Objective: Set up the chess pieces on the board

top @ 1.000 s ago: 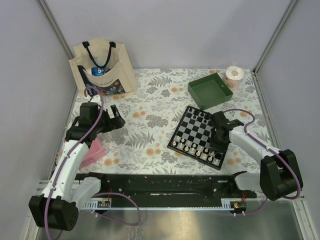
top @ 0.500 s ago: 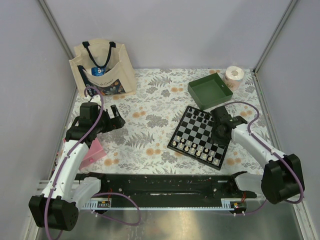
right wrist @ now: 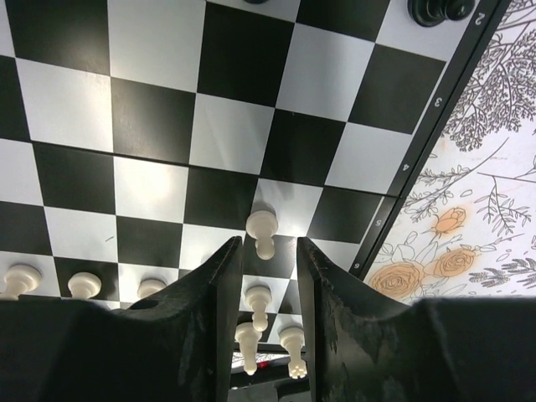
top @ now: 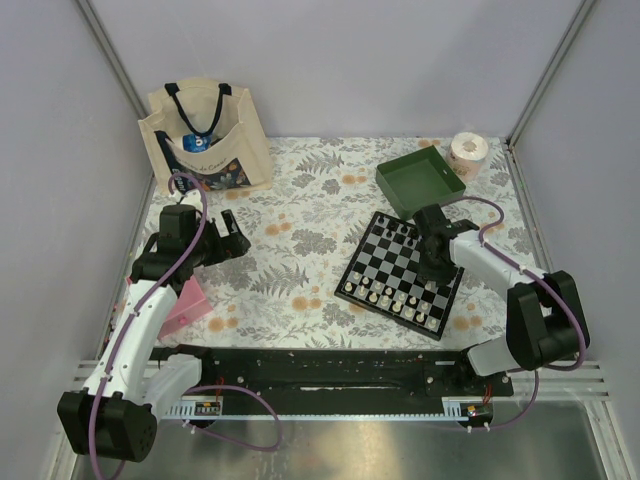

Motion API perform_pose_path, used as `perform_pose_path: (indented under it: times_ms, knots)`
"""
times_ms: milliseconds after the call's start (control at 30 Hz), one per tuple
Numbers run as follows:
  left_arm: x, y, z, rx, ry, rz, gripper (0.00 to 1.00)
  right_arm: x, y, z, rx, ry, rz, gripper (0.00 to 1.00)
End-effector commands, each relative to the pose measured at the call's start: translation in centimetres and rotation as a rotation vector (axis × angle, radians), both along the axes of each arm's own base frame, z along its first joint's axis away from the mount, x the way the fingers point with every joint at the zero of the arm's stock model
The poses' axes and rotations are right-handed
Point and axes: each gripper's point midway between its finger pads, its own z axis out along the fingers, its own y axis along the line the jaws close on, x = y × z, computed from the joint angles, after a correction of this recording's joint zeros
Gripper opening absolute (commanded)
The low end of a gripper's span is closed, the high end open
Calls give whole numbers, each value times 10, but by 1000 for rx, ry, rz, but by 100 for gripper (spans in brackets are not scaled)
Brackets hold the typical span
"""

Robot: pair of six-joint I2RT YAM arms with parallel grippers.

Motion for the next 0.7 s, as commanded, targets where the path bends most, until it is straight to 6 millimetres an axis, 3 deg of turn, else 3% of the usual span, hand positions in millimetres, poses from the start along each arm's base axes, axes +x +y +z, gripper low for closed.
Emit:
perform_pose_path:
  times_ms: [0, 667]
  knots:
    - [7, -1, 11, -8, -63, -6, 99, 15, 0, 1, 4, -47, 2, 40]
    - [7, -1, 10, -11, -58, -8, 99, 5, 2, -10, 31, -22, -10, 30]
